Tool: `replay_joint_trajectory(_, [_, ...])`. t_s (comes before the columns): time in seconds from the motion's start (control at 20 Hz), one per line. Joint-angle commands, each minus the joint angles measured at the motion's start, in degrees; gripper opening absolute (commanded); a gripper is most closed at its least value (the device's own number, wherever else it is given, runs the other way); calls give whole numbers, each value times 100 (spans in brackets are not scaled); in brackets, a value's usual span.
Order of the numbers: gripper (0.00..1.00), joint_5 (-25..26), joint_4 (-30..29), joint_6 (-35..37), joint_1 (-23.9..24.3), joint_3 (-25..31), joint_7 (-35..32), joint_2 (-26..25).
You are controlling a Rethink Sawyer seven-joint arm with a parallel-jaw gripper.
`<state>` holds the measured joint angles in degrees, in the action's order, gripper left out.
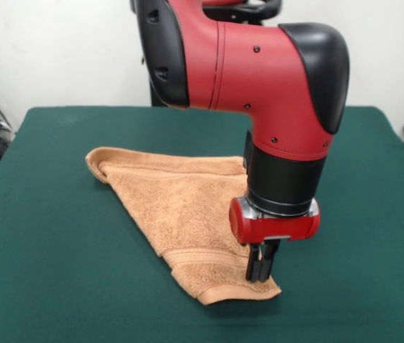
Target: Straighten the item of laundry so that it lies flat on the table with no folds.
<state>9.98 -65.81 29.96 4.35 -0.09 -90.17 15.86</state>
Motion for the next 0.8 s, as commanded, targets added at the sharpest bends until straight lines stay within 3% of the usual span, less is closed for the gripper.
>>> replay_joint_trajectory(0.05, [0, 63, -249, -288, -171, 193, -840, -286])
replay_joint_trajectory(0.8, [0, -33, -430, -262, -131, 261, -911, -181])
